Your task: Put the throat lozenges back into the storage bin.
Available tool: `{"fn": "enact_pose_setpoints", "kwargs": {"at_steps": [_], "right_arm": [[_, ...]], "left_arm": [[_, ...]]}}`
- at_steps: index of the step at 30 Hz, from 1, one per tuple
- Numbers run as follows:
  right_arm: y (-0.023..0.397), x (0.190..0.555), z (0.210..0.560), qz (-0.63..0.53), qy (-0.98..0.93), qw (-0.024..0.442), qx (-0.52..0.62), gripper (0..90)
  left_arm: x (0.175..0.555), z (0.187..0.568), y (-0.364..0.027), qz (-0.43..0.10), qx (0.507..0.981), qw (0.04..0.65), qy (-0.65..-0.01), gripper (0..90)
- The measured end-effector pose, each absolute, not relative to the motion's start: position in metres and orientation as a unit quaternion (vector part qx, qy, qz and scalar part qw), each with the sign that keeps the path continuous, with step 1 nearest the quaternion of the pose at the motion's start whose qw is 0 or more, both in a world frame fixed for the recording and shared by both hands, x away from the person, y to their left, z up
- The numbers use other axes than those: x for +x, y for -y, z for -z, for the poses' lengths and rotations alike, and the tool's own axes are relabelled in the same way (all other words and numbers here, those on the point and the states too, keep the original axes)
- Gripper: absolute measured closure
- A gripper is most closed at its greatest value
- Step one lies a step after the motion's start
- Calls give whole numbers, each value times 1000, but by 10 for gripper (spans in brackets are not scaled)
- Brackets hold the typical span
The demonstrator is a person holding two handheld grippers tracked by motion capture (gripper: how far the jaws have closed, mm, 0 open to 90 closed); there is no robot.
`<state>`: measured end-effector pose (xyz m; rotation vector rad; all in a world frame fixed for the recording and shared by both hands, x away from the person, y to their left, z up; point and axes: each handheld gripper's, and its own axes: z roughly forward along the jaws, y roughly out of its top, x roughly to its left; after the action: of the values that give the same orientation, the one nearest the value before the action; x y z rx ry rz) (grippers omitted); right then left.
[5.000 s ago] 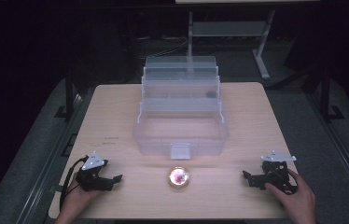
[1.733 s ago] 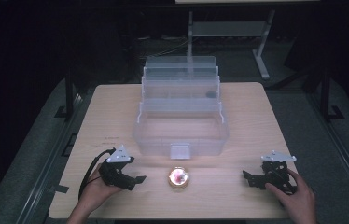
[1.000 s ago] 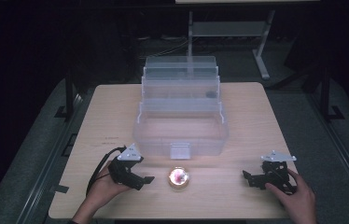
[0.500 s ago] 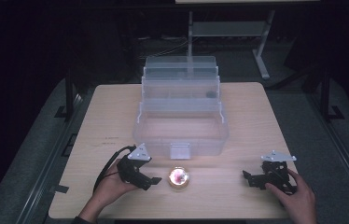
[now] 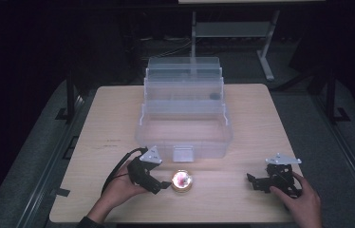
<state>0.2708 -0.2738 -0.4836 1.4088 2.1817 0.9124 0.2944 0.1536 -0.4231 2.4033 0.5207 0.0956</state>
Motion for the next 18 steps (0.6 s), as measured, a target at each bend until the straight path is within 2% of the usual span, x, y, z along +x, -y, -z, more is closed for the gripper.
{"fn": "enact_pose_setpoints", "kwargs": {"at_steps": [18], "right_arm": [[274,271,484,-325,-778,193,502,5]], "left_arm": [[296,425,-134,-23,933,310,-184,136]]}}
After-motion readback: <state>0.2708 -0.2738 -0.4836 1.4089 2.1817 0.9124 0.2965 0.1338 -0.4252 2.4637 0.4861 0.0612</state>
